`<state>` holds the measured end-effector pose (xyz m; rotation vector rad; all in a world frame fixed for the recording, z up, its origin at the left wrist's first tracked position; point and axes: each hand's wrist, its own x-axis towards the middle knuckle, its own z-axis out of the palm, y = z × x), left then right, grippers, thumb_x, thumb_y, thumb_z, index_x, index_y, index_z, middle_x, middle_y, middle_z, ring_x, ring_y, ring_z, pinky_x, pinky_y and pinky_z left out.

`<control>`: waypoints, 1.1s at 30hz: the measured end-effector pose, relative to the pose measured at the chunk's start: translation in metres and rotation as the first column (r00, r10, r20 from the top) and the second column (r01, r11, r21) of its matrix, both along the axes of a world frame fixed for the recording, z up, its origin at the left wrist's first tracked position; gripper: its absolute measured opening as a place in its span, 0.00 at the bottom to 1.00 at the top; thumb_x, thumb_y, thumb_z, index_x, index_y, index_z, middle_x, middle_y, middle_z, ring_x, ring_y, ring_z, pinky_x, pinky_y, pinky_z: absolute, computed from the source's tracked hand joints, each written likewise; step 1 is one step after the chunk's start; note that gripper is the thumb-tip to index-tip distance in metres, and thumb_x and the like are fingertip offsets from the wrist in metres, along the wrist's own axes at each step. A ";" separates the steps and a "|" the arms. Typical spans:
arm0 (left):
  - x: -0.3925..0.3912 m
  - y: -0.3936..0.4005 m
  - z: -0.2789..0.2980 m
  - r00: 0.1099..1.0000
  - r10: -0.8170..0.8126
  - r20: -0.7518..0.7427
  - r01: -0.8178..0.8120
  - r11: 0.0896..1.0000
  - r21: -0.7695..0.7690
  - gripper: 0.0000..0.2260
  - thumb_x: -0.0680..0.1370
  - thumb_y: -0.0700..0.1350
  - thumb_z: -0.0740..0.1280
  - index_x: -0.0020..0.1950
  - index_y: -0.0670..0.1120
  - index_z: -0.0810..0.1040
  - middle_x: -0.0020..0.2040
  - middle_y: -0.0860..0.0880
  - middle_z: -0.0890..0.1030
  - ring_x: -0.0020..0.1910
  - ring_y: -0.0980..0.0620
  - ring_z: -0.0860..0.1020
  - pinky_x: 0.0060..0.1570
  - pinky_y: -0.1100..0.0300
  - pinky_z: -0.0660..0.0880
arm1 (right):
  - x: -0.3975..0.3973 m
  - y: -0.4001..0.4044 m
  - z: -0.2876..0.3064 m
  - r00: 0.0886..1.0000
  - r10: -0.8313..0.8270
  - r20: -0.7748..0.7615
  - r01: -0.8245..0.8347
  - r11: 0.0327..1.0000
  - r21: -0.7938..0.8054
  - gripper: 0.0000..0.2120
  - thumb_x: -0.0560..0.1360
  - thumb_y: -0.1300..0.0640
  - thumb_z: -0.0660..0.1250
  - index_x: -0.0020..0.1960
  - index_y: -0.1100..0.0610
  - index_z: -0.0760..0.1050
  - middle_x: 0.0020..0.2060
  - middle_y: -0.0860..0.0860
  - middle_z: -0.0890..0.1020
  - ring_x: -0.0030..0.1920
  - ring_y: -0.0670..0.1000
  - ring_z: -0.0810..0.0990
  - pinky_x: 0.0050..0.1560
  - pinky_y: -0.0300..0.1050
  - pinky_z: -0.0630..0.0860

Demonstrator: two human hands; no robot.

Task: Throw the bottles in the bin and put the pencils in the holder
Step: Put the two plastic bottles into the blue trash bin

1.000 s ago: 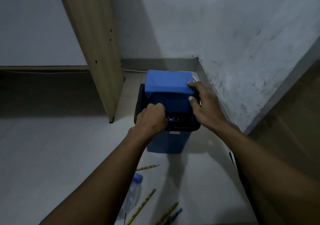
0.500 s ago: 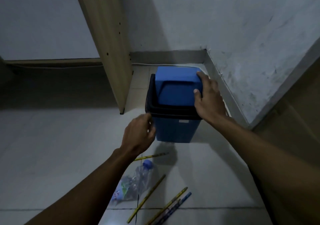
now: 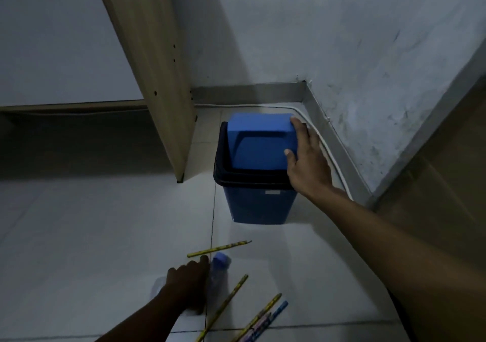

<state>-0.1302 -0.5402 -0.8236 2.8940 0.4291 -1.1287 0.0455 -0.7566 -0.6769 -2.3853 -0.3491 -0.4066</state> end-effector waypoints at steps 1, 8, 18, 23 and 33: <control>0.004 0.001 0.006 1.000 0.003 -0.019 -0.003 1.000 -0.005 0.49 0.65 0.53 0.76 0.77 0.47 0.51 0.69 0.47 0.71 0.65 0.46 0.73 0.64 0.50 0.69 | 0.000 0.000 0.000 1.000 0.001 0.000 -0.001 1.000 -0.003 0.32 0.79 0.58 0.61 0.78 0.45 0.51 0.72 0.55 0.63 0.60 0.60 0.74 0.47 0.49 0.73; 0.050 0.016 0.138 0.994 0.053 0.095 -0.001 0.877 -0.481 0.35 0.58 0.53 0.80 0.61 0.55 0.71 0.57 0.53 0.76 0.52 0.53 0.77 0.48 0.58 0.76 | 0.003 0.000 0.012 0.999 -0.030 -0.028 0.029 0.999 -0.014 0.28 0.77 0.59 0.65 0.73 0.46 0.59 0.69 0.56 0.67 0.58 0.62 0.77 0.50 0.51 0.75; 0.073 -0.001 0.265 0.793 0.482 0.371 0.270 0.268 -0.925 0.26 0.66 0.43 0.76 0.62 0.51 0.75 0.52 0.53 0.84 0.50 0.52 0.83 0.41 0.61 0.81 | 0.015 -0.007 0.032 0.999 -0.041 -0.004 0.040 0.991 -0.131 0.24 0.70 0.58 0.73 0.61 0.48 0.65 0.56 0.57 0.78 0.50 0.62 0.79 0.45 0.50 0.74; 0.082 -0.023 0.243 0.514 0.766 0.386 0.302 0.259 -0.917 0.33 0.57 0.48 0.80 0.60 0.45 0.76 0.52 0.48 0.85 0.49 0.53 0.84 0.46 0.58 0.82 | 0.017 -0.011 0.038 1.000 -0.025 0.001 0.025 0.992 -0.126 0.25 0.66 0.59 0.76 0.57 0.50 0.67 0.52 0.57 0.81 0.48 0.61 0.80 0.44 0.51 0.78; 0.108 -0.076 0.185 0.184 0.890 0.417 0.142 0.395 -0.908 0.36 0.58 0.54 0.82 0.60 0.46 0.70 0.55 0.48 0.81 0.51 0.50 0.82 0.51 0.53 0.80 | 0.019 -0.016 0.035 0.999 0.044 0.021 -0.043 0.998 -0.041 0.17 0.70 0.55 0.72 0.55 0.50 0.69 0.51 0.56 0.82 0.49 0.61 0.80 0.46 0.53 0.79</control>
